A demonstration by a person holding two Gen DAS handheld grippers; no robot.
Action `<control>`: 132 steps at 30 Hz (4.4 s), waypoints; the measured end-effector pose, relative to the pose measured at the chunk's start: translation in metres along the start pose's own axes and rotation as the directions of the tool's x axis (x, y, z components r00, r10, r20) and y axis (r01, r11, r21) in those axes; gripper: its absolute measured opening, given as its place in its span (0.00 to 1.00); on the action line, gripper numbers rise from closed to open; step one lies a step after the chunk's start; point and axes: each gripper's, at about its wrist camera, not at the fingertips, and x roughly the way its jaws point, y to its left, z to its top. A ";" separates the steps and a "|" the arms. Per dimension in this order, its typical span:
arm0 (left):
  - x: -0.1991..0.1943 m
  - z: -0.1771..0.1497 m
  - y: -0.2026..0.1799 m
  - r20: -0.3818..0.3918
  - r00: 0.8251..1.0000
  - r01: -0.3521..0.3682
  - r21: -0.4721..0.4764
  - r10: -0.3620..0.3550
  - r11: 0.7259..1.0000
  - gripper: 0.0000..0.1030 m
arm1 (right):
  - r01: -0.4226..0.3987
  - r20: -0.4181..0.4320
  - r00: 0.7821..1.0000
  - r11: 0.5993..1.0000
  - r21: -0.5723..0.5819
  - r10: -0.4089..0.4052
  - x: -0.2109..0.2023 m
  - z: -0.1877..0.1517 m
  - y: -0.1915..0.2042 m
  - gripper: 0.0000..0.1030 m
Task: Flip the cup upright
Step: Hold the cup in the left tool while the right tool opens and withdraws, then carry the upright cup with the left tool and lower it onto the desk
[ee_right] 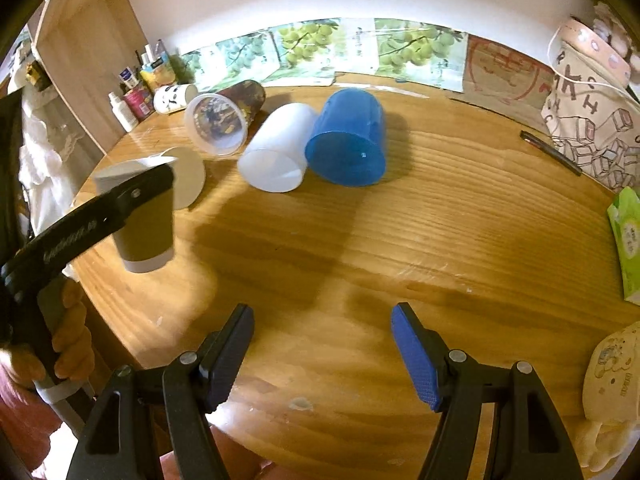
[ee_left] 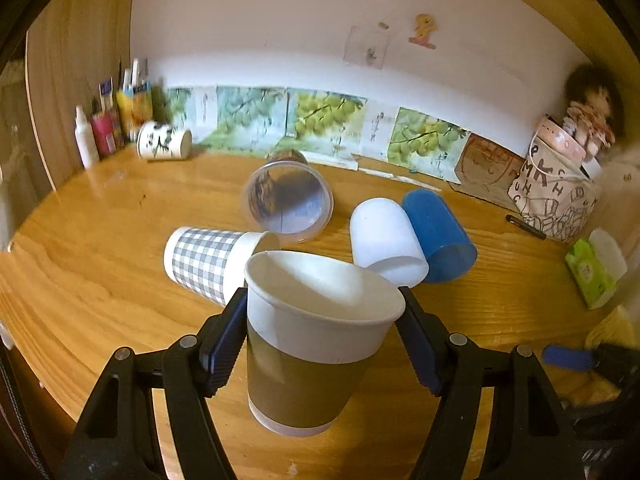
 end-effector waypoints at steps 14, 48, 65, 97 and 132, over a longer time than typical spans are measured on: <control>0.007 -0.041 -0.001 0.058 0.997 -0.062 0.070 0.058 0.996 0.69 | 0.079 0.081 0.994 0.997 -0.022 -0.077 0.003 0.018 0.000 0.70; 0.013 -0.070 -0.014 -0.156 0.988 0.034 0.218 0.000 0.975 0.71 | 0.066 0.038 0.997 0.998 0.022 -0.067 0.009 0.002 0.007 0.70; 0.031 -0.044 -0.024 -0.489 0.872 0.078 0.203 0.032 0.976 0.76 | 0.043 0.034 0.998 0.997 0.062 -0.045 0.005 -0.001 0.003 0.70; 0.002 -0.021 -0.023 -0.112 0.987 0.129 0.146 -0.113 0.981 0.68 | 0.055 0.026 0.998 0.996 0.074 -0.057 0.001 -0.010 -0.010 0.70; -0.013 -0.103 -0.017 0.137 0.989 0.010 0.307 -0.054 0.952 0.69 | 0.098 0.017 0.995 0.995 -0.009 -0.098 0.014 -0.023 0.013 0.70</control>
